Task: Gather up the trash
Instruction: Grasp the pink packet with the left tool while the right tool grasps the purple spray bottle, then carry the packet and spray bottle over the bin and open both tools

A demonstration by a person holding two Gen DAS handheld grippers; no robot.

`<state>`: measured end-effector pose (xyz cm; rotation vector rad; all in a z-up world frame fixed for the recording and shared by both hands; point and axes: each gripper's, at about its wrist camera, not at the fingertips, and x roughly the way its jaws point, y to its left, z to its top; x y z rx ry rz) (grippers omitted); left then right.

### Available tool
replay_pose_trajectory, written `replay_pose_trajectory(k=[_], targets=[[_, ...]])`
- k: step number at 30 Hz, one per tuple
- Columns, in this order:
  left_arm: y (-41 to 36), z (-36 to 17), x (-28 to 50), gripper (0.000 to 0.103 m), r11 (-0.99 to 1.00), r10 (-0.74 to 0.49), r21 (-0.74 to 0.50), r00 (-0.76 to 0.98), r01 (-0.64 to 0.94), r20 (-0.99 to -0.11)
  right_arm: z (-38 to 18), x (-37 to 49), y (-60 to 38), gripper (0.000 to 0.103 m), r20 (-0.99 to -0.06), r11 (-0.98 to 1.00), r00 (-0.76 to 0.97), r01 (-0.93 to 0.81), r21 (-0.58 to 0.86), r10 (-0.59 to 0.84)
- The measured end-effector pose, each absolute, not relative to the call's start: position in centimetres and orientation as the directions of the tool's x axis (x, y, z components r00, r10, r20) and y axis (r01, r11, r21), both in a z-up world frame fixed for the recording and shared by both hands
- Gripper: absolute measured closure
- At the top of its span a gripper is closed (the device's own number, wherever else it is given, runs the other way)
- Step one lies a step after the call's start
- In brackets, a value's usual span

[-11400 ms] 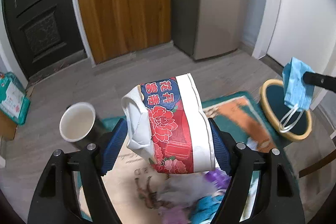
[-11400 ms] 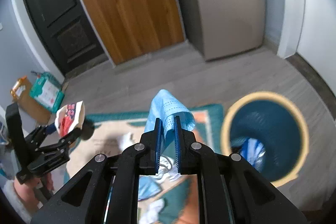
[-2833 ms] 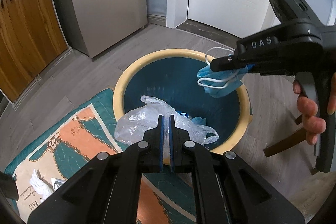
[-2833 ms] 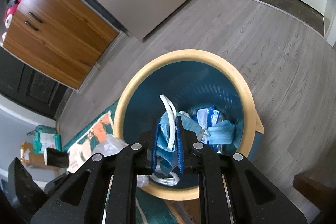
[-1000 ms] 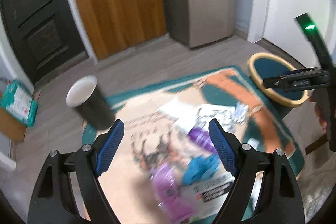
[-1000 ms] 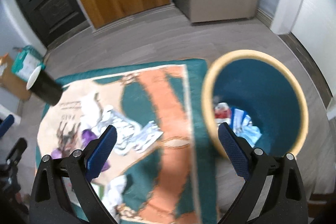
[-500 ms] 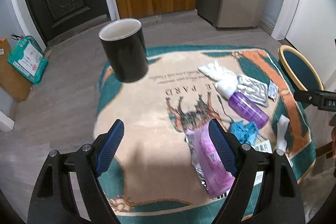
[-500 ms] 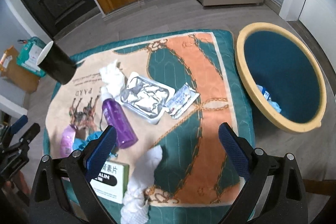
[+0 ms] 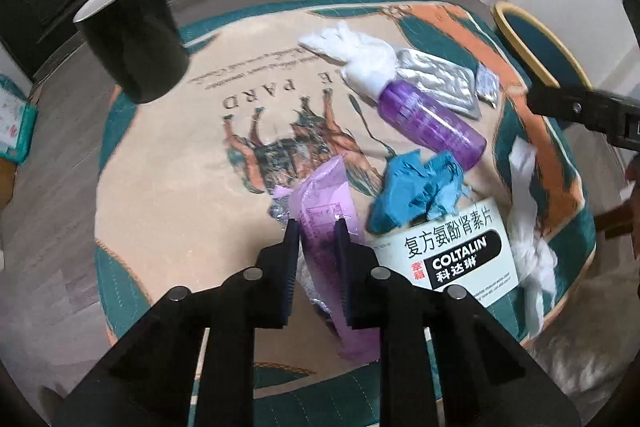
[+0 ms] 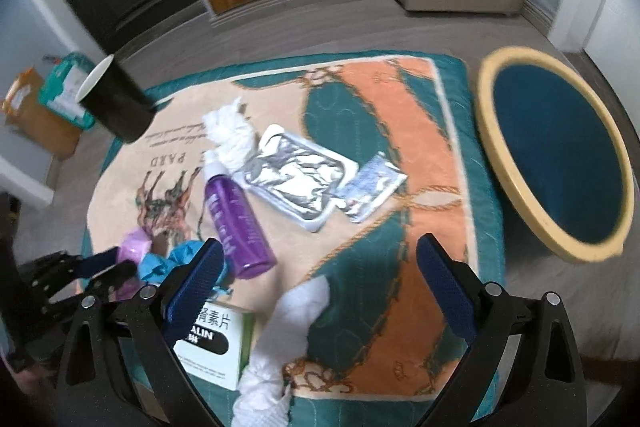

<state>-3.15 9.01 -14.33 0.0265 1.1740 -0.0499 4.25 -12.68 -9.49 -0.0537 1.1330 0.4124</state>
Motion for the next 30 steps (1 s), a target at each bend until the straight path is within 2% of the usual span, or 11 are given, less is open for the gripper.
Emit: replay_pose_trajectory(k=[2,4,9,12,17,23,25,27,30], targets=[[9.0,-13.8,-2.9,0.095,0.998,-0.015,0.01,0.405,0.059,-0.914,-9.8,4.1,-11.7,0.008,-0.885,0.911,0.355,-0.383,0.156,0.301],[9.3,-12.9,-2.6,0.095,0.999,-0.014,0.007,0.43,0.046,-0.903,-10.2,3.9,-10.8,0.01,-0.883,0.895,0.35,-0.42,0.15,0.312],[11.0,-11.1,-1.9,0.097,1.0,0.018,0.02,0.481,-0.001,-0.876,-11.2,3.7,-7.4,0.03,-0.88,0.833,0.345,-0.545,0.096,0.327],[12.3,-9.9,-1.5,0.097,0.999,0.026,0.001,0.508,-0.048,-0.861,-11.8,4.1,-5.7,0.039,-0.877,0.805,0.325,-0.584,0.107,0.353],[13.6,-8.9,-0.6,0.097,0.997,0.027,-0.013,0.537,-0.071,-0.843,-12.9,4.3,-2.9,0.046,-0.889,0.741,0.278,-0.665,0.097,0.365],[14.1,-9.0,0.5,0.097,0.997,0.023,-0.02,0.543,-0.072,-0.839,-14.6,5.3,-2.0,0.049,-0.908,0.744,0.261,-0.664,0.077,0.327],[14.2,-9.2,0.7,0.097,0.997,0.022,-0.021,0.544,-0.073,-0.839,-15.1,5.5,-2.0,0.053,-0.914,0.742,0.257,-0.666,0.068,0.314],[14.2,-9.2,0.9,0.097,0.997,0.022,-0.025,0.545,-0.079,-0.838,-15.3,5.7,-2.0,0.066,-0.914,0.742,0.269,-0.669,0.049,0.303],[14.5,-9.1,1.2,0.097,0.995,0.023,-0.035,0.549,-0.096,-0.835,-15.1,5.9,-2.2,0.067,-0.912,0.741,0.26,-0.668,0.067,0.317]])
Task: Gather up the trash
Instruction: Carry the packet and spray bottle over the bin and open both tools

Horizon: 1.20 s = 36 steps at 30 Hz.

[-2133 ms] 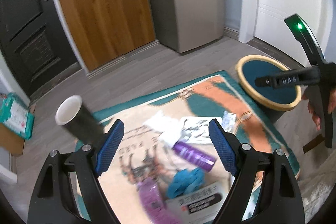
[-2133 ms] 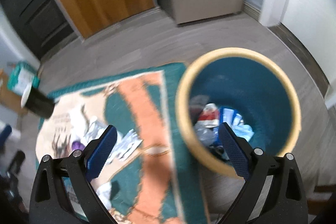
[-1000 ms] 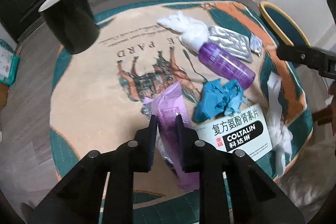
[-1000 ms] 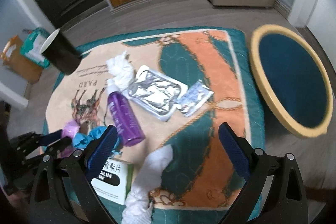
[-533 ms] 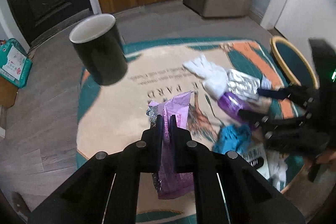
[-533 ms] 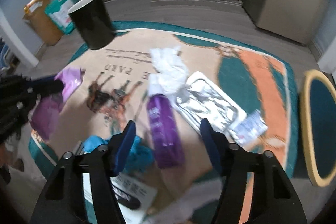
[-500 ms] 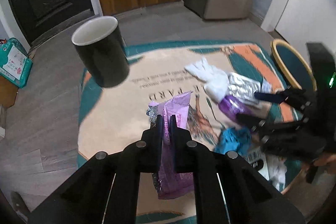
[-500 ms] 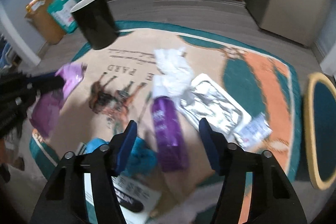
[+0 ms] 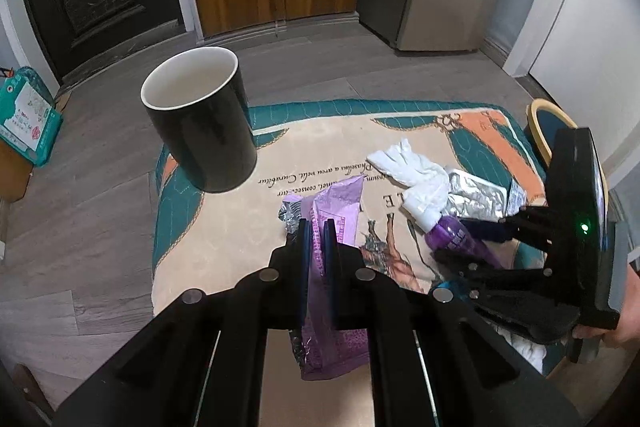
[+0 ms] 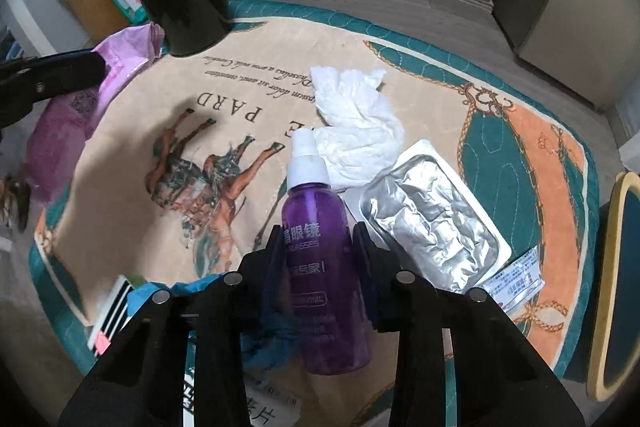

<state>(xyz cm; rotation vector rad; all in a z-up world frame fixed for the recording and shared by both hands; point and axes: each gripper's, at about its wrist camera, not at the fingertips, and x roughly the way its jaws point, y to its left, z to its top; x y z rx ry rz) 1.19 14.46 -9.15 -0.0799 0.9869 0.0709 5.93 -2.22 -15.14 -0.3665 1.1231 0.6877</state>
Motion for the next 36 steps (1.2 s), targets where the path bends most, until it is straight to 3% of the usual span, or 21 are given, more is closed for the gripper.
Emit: replay_pose_trajectory(k=[20,36], targets=[[12.5,-6.3,0.4,0.097,0.996,0.031,-0.026,0.617,-0.084,-0.786,-6.6,5.0,-8.6,0.069,-0.804,0.788,0.382,-0.593,0.165,0.456],[3.6,-3.6,4.2,0.097,0.997,-0.061,-0.01,0.685,0.077,-0.726,-0.8,7.5,-21.2,0.07,-0.737,0.87,0.493,-0.412,0.27,0.463]])
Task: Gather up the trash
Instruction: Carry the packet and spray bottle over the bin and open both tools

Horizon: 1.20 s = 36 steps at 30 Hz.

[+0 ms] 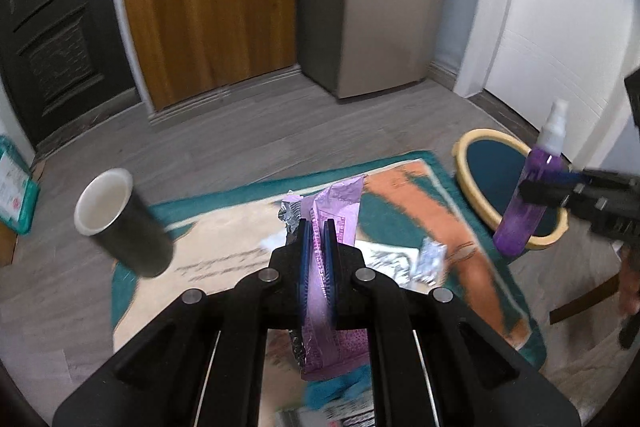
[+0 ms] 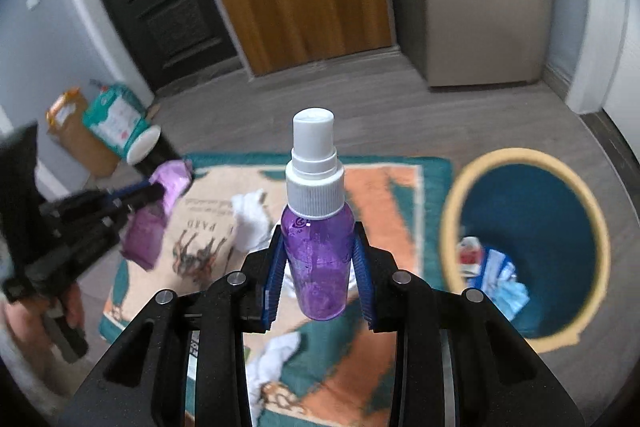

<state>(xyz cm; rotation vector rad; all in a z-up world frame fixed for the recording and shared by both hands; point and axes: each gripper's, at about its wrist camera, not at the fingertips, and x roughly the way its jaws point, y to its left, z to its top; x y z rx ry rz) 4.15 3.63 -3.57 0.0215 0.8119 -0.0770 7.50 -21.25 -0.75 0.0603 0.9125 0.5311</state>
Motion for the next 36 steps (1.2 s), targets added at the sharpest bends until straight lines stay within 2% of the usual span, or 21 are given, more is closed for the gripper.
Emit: replay_pose_trajectory(k=[8,13,15,17,20,23,29,36], targets=[[-3.8,1.8,7.0,0.097,0.964,-0.196,0.008,0.727,0.267,-0.658,4.5,9.1,-32.9,0.07,-0.634,0.924,0.673,-0.243,0.296,0.381],[-8.8,3.8,9.1,0.097,0.921,-0.274,0.049,0.732,0.386,-0.624,3.0,10.5,-36.9,0.07,-0.657,0.962,0.706,-0.149,0.228,0.265],[-10.6,3.3,10.0,0.097,0.909,-0.309,0.028,0.717,0.416,-0.625,1.1,11.3,-37.8,0.07,-0.688,0.97,0.687,-0.114,0.215,0.234],[-12.2,1.5,11.2,0.097,0.9,-0.365,-0.059,0.674,0.432,-0.643,-0.4,11.8,-38.3,0.07,-0.716,0.973,0.663,-0.091,0.212,0.218],[-14.8,-2.0,12.4,0.097,0.875,-0.429,-0.155,0.586,0.459,-0.687,-3.7,13.2,-39.4,0.069,-0.765,0.957,0.593,-0.03,0.289,0.25],[-16.8,-4.9,12.9,0.097,0.866,-0.424,-0.147,0.544,0.478,-0.724,-6.1,14.1,-39.6,0.069,-0.803,0.947,0.535,0.013,0.32,0.264],[-19.0,-8.3,14.5,0.097,0.866,-0.381,-0.094,0.526,0.492,-0.761,-8.2,15.0,-38.7,0.069,-0.847,0.961,0.479,0.029,0.277,0.23],[-20.1,-8.8,14.6,0.096,0.86,-0.378,-0.068,0.544,0.505,-0.749,-8.6,14.9,-38.8,0.069,-0.86,0.971,0.469,0.023,0.238,0.2]])
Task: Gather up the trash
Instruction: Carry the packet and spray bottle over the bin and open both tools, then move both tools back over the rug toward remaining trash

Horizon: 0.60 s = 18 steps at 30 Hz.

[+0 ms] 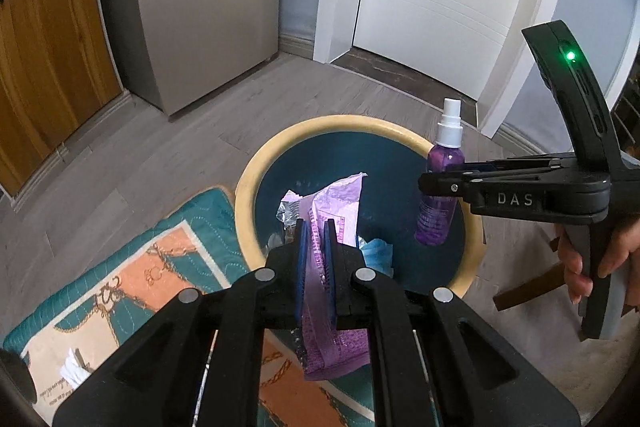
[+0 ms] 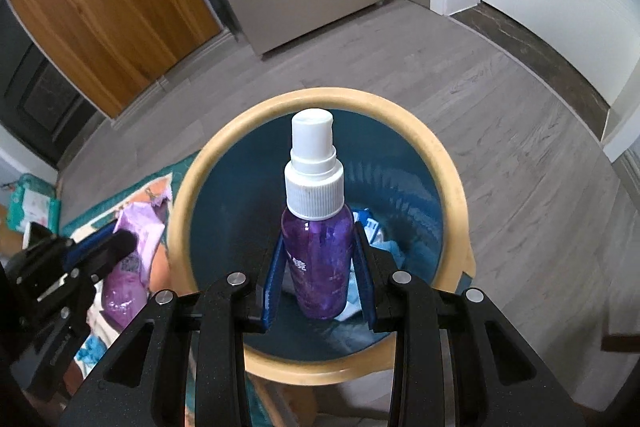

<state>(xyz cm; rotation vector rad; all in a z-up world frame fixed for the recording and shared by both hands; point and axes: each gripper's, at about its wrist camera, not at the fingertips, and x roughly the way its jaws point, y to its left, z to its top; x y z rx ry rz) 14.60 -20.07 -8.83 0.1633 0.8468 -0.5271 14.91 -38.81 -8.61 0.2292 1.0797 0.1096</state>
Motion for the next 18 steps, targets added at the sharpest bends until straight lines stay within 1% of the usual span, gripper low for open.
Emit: replay_pose_trajectory(k=[1,2,3,4,5,6,7,8,9,10,11,12,13,14,15,16,17,18], targets=[[-20.2,-8.7,14.5,0.093,0.86,-0.382,-0.068,0.548,0.506,-0.744,-8.5,15.0,-39.3,0.069,-0.857,0.97,0.474,0.027,0.242,0.201],[-20.1,-8.6,14.4,0.087,0.858,-0.387,-0.073,0.548,0.508,-0.741,-8.5,15.1,-39.5,0.067,-0.855,0.969,0.478,0.031,0.245,0.202],[-20.0,-8.5,14.4,0.076,0.855,-0.397,-0.082,0.545,0.512,-0.739,-8.3,15.1,-39.6,0.06,-0.849,0.967,0.486,0.034,0.253,0.205],[-20.1,-8.4,14.3,0.067,0.856,-0.395,-0.08,0.546,0.511,-0.739,-8.4,15.3,-39.9,0.057,-0.846,0.966,0.491,0.037,0.257,0.207],[-20.0,-8.3,14.3,0.056,0.859,-0.389,-0.072,0.554,0.508,-0.736,-8.3,15.3,-40.0,0.053,-0.844,0.964,0.494,0.04,0.261,0.208],[-20.0,-8.2,14.1,0.054,0.86,-0.387,-0.066,0.562,0.507,-0.731,-8.2,15.3,-40.1,0.053,-0.842,0.963,0.497,0.041,0.267,0.212],[-19.9,-8.2,14.1,0.054,0.86,-0.385,-0.062,0.565,0.507,-0.73,-8.2,15.4,-40.1,0.052,-0.841,0.963,0.499,0.043,0.266,0.21],[-19.8,-8.3,14.2,0.053,0.862,-0.379,-0.057,0.565,0.504,-0.733,-8.1,15.4,-40.1,0.049,-0.841,0.964,0.501,0.046,0.263,0.206],[-19.6,-8.3,14.2,0.05,0.866,-0.371,-0.054,0.567,0.496,-0.736,-8.0,15.4,-40.1,0.042,-0.838,0.963,0.505,0.047,0.266,0.207],[-19.3,-8.3,14.2,0.049,0.87,-0.368,-0.057,0.568,0.49,-0.736,-7.8,15.4,-40.1,0.037,-0.833,0.96,0.511,0.048,0.275,0.213],[-19.1,-8.2,14.2,0.046,0.872,-0.367,-0.06,0.57,0.485,-0.735,-7.6,15.4,-40.0,0.029,-0.827,0.957,0.518,0.05,0.285,0.219],[-18.9,-8.1,14.3,0.043,0.876,-0.364,-0.062,0.572,0.478,-0.735,-7.5,15.4,-40.1,0.024,-0.823,0.956,0.523,0.05,0.29,0.222],[-18.4,-8.0,14.2,0.041,0.88,-0.361,-0.065,0.576,0.47,-0.733,-7.2,15.3,-40.0,0.023,-0.818,0.955,0.529,0.048,0.294,0.226],[-18.1,-7.9,14.2,0.038,0.883,-0.359,-0.065,0.58,0.465,-0.731,-7.0,15.3,-39.8,0.021,-0.813,0.953,0.535,0.045,0.299,0.23],[-17.8,-7.9,14.1,0.032,0.886,-0.355,-0.063,0.586,0.459,-0.728,-6.8,15.3,-39.6,0.017,-0.81,0.952,0.539,0.044,0.302,0.232],[-17.3,-7.6,13.9,0.028,0.893,-0.345,-0.056,0.599,0.446,-0.723,-6.6,15.2,-39.4,0.016,-0.807,0.951,0.541,0.041,0.305,0.236],[-16.9,-7.4,13.8,0.021,0.897,-0.339,-0.053,0.607,0.439,-0.719,-6.5,15.2,-39.3,0.015,-0.805,0.951,0.543,0.036,0.307,0.239],[-16.4,-7.0,13.5,0.017,0.904,-0.331,-0.048,0.622,0.426,-0.71,-6.3,15.2,-39.1,0.015,-0.802,0.951,0.547,0.032,0.307,0.24]])
